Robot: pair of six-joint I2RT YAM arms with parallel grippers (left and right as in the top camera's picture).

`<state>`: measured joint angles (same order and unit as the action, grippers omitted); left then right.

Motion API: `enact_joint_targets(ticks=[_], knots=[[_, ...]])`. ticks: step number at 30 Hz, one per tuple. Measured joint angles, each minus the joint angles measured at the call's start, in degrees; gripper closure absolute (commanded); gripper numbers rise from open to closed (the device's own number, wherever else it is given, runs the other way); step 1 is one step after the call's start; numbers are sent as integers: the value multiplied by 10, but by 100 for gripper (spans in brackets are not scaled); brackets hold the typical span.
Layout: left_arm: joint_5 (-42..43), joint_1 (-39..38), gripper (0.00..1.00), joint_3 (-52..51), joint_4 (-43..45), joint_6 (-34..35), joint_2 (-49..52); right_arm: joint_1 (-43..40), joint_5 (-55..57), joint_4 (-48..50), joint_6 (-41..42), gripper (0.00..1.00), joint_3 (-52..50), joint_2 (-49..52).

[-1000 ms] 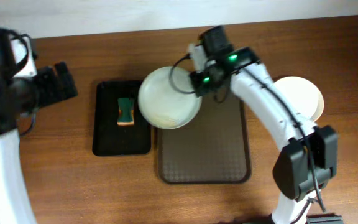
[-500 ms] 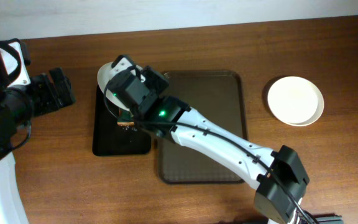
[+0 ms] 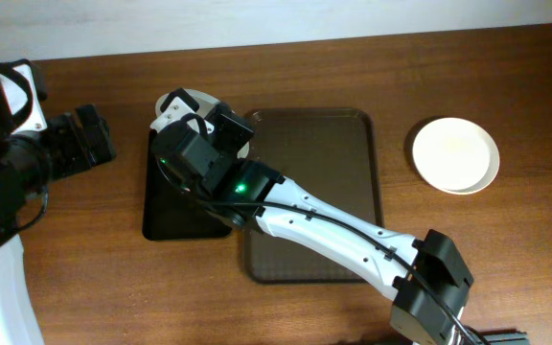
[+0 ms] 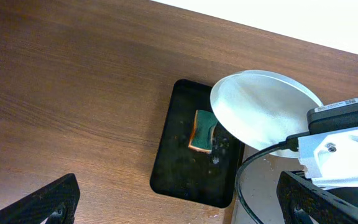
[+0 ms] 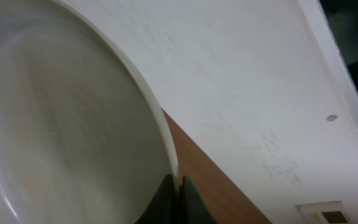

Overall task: Clean dirty plates on tray and stack at the side
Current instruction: 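Return the sponge to the black tray and lift the plate with the right gripper, then carry the white plate right and lower it onto the plate stack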

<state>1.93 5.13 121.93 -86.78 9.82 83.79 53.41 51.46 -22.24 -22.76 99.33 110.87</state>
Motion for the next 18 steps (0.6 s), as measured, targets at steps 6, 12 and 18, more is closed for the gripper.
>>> enact_joint_targets(ticks=[6,12,18], knots=[[0,0,0,0,0,0,0,0,0,-3,3,96,0,0],[0,0,0,0,0,0,0,-57,-90,-175,184,96,8,-4],[0,0,0,0,0,0,0,-342,-429,-354,330,96,45,-109]])
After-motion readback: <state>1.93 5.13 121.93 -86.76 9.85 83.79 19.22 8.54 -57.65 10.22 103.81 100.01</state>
